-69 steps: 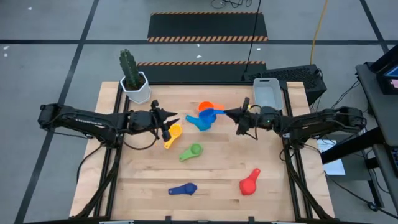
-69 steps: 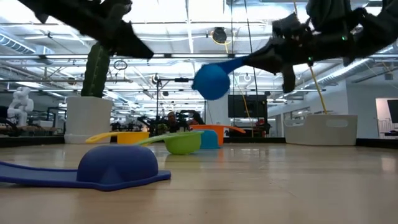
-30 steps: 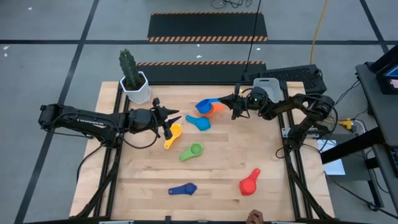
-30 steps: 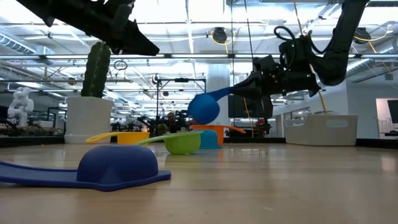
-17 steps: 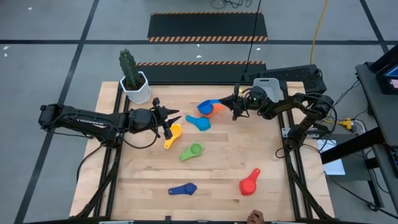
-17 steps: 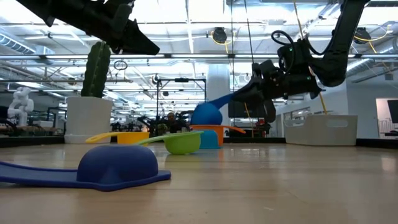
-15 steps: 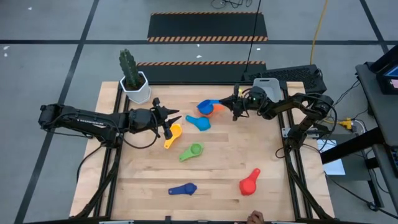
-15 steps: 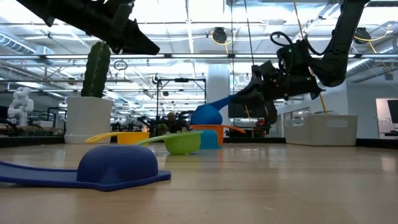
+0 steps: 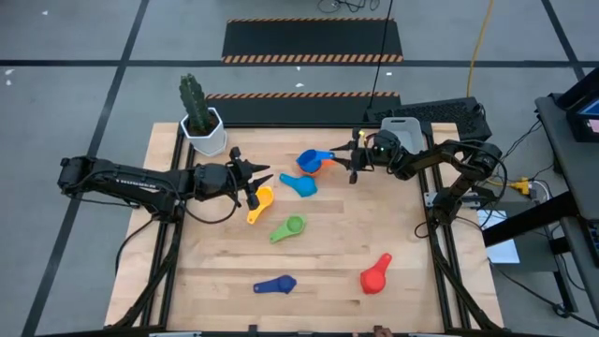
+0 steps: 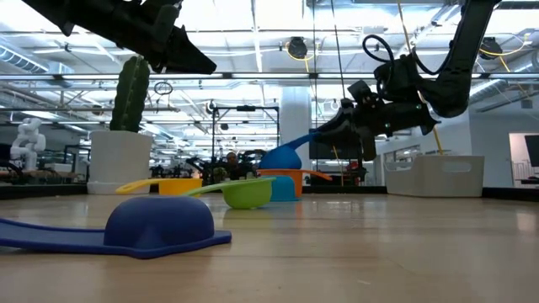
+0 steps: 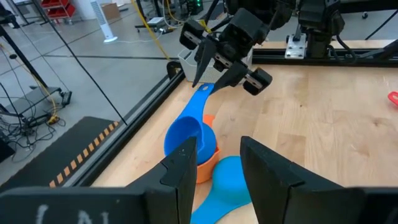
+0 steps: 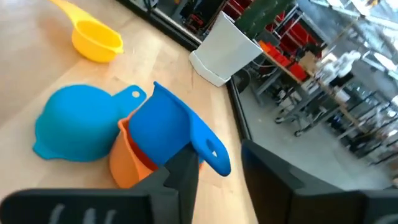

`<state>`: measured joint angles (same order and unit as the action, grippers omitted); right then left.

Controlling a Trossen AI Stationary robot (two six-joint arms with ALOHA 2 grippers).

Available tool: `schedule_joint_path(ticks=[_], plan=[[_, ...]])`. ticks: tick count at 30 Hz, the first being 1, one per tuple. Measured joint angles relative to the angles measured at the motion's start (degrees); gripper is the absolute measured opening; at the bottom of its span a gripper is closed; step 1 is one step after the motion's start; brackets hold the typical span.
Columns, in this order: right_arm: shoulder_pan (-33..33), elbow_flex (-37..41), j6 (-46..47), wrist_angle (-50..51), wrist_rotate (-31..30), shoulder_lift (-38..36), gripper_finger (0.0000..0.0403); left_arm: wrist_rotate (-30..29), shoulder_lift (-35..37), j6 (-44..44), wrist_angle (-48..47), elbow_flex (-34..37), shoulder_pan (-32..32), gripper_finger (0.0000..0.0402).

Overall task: Nest measuring cups in basket
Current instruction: Stack the blue measuring cup on top of the orange measuring cup, then stack the red measuring cup on top of the blue measuring cup

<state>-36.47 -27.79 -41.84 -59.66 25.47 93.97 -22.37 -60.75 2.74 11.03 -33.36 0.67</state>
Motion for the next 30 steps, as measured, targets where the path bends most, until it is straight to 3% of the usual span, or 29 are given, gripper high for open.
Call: schedule_joint_path(ticks=[12, 15, 22, 30], plan=[[-0.22, 0.04, 5.83, 14.9, -3.33, -4.79, 0.0188, 0.41, 0.01, -0.98, 1.24, -0.02, 0.0, 0.0127], [-0.22, 0.04, 8.44, 19.08, -3.98, -7.99, 0.0191, 2.05, 0.0, -1.12, 2.49, -0.02, -0.02, 0.0127], [-0.12, 0.04, 17.05, 29.44, -13.85, -17.28, 0.0192, 3.37, 0.0, -1.48, 3.02, -0.04, -0.02, 0.0127], [4.25, 0.04, 19.36, 36.28, -13.77, -24.43, 0.0192, 3.45, 0.0, -1.55, 3.11, -0.04, 0.0, 0.0127]])
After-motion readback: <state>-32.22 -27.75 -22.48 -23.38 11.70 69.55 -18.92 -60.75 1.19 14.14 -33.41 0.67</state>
